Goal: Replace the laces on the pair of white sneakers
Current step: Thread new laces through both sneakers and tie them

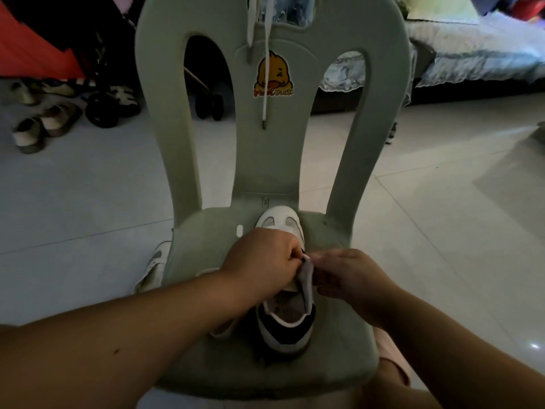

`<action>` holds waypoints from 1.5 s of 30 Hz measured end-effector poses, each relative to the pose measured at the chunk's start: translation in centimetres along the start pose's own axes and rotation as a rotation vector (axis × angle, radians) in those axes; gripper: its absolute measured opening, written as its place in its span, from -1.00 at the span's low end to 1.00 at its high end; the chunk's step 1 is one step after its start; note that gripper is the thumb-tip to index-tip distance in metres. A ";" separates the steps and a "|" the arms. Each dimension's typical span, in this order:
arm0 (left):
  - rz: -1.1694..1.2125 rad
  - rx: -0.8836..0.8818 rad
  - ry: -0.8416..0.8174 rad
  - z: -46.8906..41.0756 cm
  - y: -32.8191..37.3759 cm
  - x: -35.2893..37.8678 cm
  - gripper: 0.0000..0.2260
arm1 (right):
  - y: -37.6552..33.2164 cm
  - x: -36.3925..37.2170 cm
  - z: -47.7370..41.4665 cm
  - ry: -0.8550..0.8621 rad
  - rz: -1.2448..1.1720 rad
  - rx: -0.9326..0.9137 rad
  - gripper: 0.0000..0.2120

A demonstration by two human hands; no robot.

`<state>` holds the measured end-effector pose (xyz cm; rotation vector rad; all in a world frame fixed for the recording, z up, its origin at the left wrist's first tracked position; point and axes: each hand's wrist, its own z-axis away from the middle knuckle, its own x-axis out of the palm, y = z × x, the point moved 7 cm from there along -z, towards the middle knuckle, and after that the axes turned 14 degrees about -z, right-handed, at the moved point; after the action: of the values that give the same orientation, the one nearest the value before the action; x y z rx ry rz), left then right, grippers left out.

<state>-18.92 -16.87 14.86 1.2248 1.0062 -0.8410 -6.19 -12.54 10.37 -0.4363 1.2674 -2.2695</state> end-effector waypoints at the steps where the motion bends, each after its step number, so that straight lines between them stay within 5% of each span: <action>1: -0.001 -0.002 -0.011 -0.1 -0.1 0.1 -0.88 | 0.0 0.0 0.1 -0.013 -0.012 0.010 -0.81; 5: -0.013 -0.007 -0.051 0.0 0.0 1.0 -0.93 | 1.5 0.0 0.0 -0.011 -0.237 0.127 -0.74; 15: 0.165 -0.082 0.069 0.3 -1.1 0.7 -0.97 | 1.5 0.2 -0.3 0.034 -0.174 0.117 -0.81; 20: 0.193 -0.062 0.087 -0.1 -1.0 0.9 -0.80 | 1.2 0.4 -0.1 0.058 -0.181 0.090 -0.84; 24: 0.108 0.037 0.081 -0.4 -0.5 0.9 -0.86 | 1.5 0.6 0.1 0.075 -0.207 0.094 -0.85; 26: 0.073 0.097 0.086 -0.5 -0.2 0.6 -0.92 | 1.2 0.6 0.1 0.110 -0.197 0.052 -0.87; 32: 0.026 0.079 -0.110 -0.7 0.1 2.5 -0.63 | -0.7 -0.4 0.9 0.262 -0.084 -0.136 -0.86; 35: -0.002 0.048 -0.113 -0.9 0.2 3.3 -0.68 | -1.3 -1.5 1.5 0.332 -0.144 -0.174 -0.85; 45: 0.072 0.030 -0.123 -0.8 0.5 2.6 -0.82 | -4.6 -10.7 2.3 0.513 -1.158 -0.241 -0.71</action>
<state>-17.69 -15.95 12.52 1.2130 0.8486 -0.8673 2.52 -6.02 15.13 -0.8824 1.8593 -3.3360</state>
